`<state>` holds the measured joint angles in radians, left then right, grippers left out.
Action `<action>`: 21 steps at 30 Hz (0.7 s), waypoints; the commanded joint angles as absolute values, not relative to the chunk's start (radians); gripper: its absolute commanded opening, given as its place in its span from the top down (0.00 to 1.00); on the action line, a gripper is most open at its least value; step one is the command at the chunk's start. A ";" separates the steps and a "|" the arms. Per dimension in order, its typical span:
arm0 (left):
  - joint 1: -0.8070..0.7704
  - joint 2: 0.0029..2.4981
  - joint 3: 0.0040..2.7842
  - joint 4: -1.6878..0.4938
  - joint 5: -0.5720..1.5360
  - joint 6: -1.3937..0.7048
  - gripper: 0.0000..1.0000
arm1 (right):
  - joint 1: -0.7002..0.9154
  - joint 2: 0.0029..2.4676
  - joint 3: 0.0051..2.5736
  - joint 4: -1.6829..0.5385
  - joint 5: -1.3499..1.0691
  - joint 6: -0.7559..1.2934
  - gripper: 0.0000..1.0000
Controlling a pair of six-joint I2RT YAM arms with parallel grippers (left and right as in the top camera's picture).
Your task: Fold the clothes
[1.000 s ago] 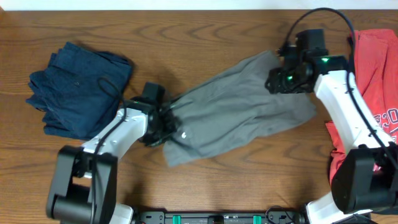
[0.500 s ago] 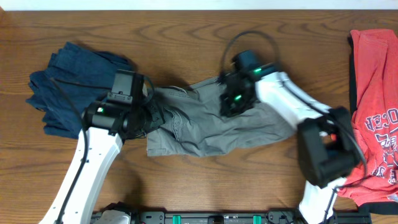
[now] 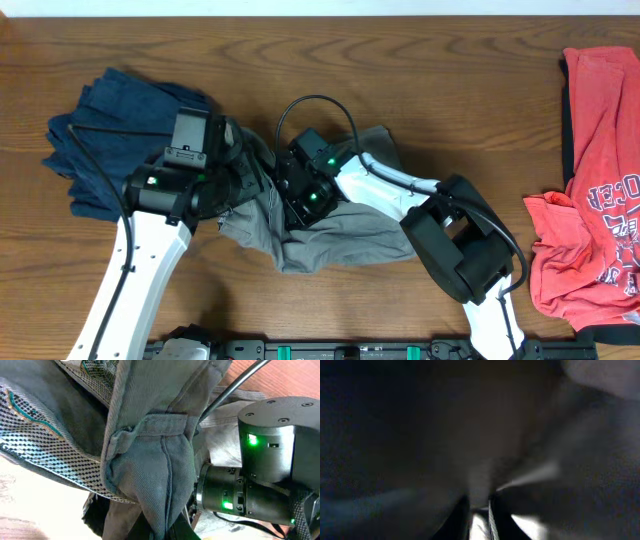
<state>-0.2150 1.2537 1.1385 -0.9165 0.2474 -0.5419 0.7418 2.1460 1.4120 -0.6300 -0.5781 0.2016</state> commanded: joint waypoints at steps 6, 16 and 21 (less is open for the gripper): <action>-0.213 1.241 1.176 -0.912 0.239 -0.528 0.94 | 0.510 1.960 1.460 -0.867 -0.204 0.229 0.84; -0.221 1.242 1.176 -0.889 0.296 -0.583 0.94 | 0.284 1.938 1.345 -1.010 -0.105 0.076 0.84; -0.281 1.263 1.176 -0.838 0.306 -0.632 0.94 | 0.271 1.938 1.193 -0.897 -0.105 0.082 0.84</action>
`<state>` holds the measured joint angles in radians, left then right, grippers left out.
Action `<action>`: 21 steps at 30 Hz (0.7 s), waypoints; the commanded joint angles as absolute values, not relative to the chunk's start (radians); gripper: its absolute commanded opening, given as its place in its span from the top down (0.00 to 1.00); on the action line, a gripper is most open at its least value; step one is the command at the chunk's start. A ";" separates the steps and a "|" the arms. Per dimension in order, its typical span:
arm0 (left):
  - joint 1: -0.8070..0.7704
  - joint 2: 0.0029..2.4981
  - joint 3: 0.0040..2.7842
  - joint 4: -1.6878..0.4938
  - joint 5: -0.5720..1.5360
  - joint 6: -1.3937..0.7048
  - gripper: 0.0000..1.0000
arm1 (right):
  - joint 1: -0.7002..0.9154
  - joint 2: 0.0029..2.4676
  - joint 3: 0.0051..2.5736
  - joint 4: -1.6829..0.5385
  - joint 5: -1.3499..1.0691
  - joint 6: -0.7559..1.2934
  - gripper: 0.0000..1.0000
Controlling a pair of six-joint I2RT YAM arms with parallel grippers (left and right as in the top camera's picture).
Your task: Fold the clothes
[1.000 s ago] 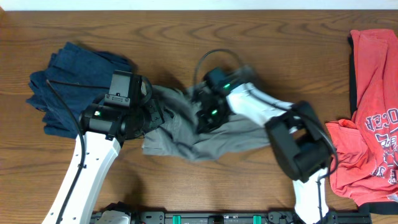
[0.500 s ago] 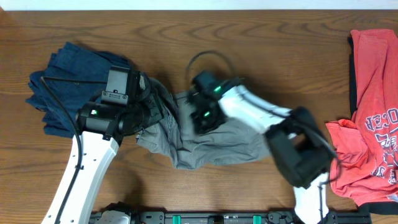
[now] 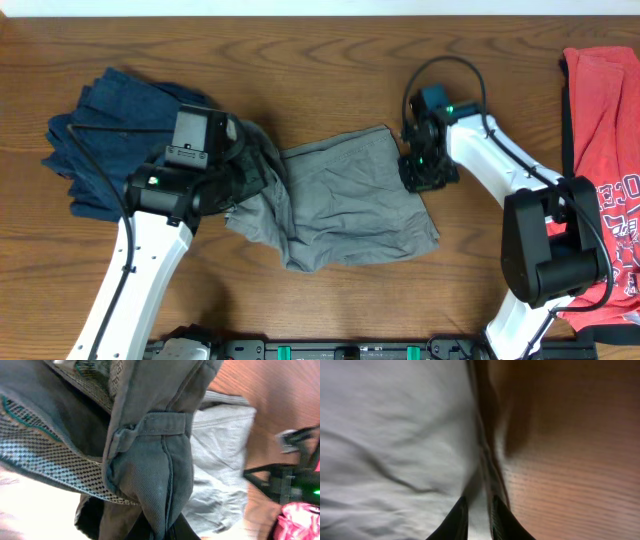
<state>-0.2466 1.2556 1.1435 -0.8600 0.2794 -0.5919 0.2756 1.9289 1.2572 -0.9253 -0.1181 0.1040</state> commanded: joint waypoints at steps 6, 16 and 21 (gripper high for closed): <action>-0.435 1.325 1.176 -0.716 0.307 -0.751 0.94 | 0.285 1.938 1.065 -0.787 -0.117 0.118 0.84; -0.697 1.540 1.176 -0.477 0.303 -0.936 0.94 | 0.289 1.938 1.050 -0.777 -0.138 0.126 0.83; -0.760 1.611 1.176 -0.359 0.303 -1.042 0.94 | 0.289 1.938 1.050 -0.778 -0.139 0.127 0.83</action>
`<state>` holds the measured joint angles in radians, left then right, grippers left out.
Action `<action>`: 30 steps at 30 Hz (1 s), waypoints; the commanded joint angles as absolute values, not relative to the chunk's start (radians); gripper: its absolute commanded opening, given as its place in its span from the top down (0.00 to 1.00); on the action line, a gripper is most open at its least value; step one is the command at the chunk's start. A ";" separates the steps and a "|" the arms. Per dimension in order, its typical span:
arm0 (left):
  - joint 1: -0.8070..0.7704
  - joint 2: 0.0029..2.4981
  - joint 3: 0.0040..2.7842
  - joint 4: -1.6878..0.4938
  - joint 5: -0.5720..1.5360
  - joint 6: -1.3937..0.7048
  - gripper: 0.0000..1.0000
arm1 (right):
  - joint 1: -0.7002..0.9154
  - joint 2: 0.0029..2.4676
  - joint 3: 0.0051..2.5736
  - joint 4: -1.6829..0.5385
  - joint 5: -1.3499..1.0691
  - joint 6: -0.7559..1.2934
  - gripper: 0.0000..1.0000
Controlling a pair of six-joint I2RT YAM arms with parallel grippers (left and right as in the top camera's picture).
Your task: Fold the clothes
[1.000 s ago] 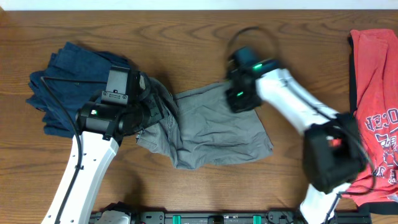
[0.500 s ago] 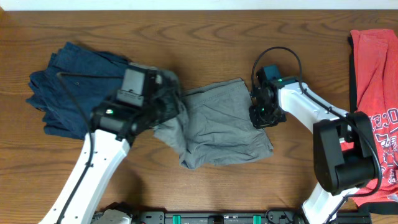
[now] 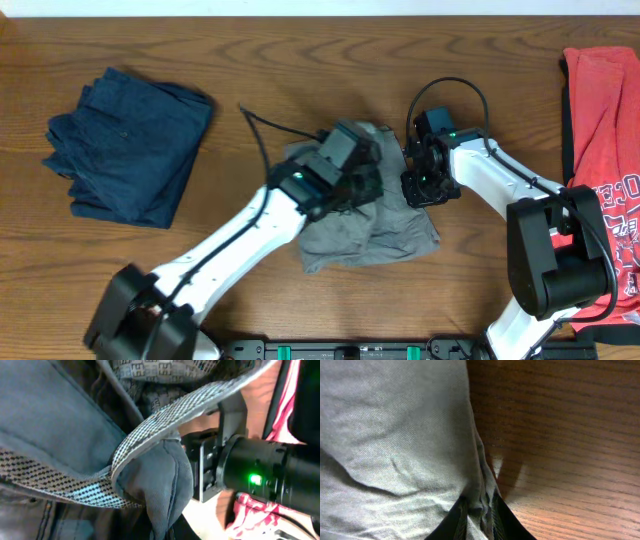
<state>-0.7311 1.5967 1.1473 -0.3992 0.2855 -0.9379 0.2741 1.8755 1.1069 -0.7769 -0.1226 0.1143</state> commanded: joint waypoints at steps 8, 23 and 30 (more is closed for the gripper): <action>-0.776 1.621 1.176 -0.245 0.299 -1.132 0.94 | 0.289 1.938 1.050 -0.778 -0.140 0.144 0.83; -0.603 1.528 1.176 -0.277 0.326 -0.764 0.42 | 0.152 1.746 1.293 -1.028 0.004 0.258 0.76; -0.367 1.562 1.176 -0.301 0.186 -0.707 0.42 | 0.113 1.550 1.388 -1.086 -0.199 0.218 0.75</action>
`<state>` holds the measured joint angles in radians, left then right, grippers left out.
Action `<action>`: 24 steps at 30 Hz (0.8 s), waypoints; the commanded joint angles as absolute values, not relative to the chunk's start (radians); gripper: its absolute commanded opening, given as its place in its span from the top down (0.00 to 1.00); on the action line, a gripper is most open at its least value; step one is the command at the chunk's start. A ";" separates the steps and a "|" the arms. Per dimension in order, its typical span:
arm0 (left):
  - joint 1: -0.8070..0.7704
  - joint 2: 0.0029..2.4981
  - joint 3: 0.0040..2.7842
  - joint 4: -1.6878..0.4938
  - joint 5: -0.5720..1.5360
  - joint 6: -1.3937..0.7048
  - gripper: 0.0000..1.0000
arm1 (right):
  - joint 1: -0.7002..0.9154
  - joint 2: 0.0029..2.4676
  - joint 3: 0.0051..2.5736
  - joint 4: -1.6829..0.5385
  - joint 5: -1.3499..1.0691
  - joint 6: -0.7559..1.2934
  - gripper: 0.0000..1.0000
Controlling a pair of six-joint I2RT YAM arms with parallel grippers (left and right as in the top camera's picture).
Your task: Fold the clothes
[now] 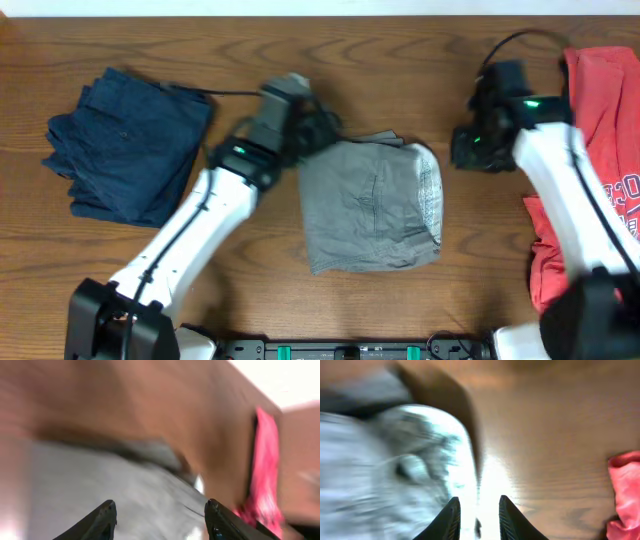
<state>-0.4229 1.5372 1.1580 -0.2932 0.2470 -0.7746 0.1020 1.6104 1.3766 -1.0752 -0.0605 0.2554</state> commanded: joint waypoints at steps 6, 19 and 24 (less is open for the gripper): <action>-0.309 1.676 1.176 -0.289 0.191 -0.706 0.42 | 0.223 1.535 1.360 -1.148 -0.401 0.123 0.71; -0.338 1.933 1.176 -0.366 0.284 -0.680 0.42 | 0.385 1.557 0.907 -0.890 -0.358 0.325 0.69; -0.352 1.974 1.176 -0.530 0.284 -0.640 0.42 | 0.366 1.557 0.721 -0.697 -0.182 0.505 0.65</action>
<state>-0.3397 1.9266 1.1847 -0.4465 0.2684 -0.6800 0.3786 1.5497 0.8036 -0.7544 -0.3153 0.3496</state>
